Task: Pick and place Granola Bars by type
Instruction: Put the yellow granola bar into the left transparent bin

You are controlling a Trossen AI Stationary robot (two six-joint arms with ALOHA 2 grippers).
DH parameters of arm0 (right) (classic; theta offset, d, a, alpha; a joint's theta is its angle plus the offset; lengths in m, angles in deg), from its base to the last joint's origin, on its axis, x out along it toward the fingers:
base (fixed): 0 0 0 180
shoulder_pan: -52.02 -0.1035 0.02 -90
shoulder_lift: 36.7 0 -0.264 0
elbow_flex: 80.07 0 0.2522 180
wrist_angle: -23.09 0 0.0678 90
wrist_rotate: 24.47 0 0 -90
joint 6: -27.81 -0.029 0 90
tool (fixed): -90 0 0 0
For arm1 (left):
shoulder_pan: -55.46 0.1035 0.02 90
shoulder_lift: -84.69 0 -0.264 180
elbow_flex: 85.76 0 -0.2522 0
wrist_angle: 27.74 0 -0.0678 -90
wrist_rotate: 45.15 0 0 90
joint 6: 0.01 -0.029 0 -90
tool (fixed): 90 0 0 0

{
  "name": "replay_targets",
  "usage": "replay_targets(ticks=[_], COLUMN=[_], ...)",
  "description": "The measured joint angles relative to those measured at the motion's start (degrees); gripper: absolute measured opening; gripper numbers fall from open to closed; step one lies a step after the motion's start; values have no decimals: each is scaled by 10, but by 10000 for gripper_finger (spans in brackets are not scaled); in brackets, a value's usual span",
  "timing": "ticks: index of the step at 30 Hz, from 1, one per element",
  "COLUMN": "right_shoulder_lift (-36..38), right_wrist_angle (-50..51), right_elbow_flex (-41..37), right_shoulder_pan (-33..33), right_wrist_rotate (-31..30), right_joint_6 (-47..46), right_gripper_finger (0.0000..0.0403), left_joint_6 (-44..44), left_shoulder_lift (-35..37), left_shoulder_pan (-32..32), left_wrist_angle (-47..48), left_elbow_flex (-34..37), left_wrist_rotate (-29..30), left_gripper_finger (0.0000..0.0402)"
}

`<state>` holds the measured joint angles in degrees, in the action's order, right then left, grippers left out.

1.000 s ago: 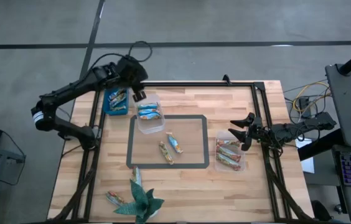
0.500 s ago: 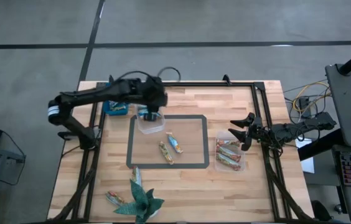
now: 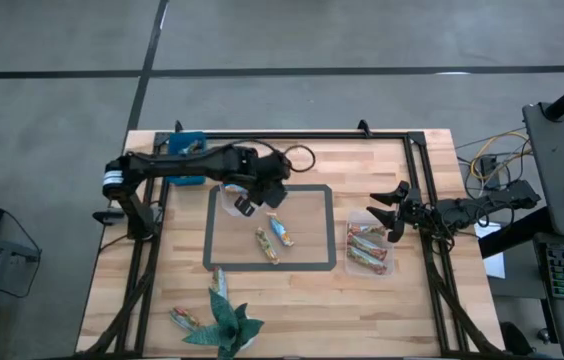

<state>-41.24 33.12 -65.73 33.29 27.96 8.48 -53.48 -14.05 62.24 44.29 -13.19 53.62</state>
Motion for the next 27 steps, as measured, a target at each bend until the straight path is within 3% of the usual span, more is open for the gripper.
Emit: replay_targets(ticks=[10, 27], right_shoulder_lift=[0, 0], right_wrist_angle=[0, 0], right_elbow_flex=[0, 0], right_shoulder_pan=[0, 0], right_wrist_rotate=[0, 0], right_joint_6=[0, 0], right_gripper_finger=[224, 224], left_joint_6=[-28, -35], left_shoulder_lift=[-46, -137], left_shoulder_pan=[-20, -62], left_wrist_angle=[-8, -18], left_elbow_flex=[2, 2], left_wrist_rotate=[-36, -94], left_gripper_finger=[197, 200])
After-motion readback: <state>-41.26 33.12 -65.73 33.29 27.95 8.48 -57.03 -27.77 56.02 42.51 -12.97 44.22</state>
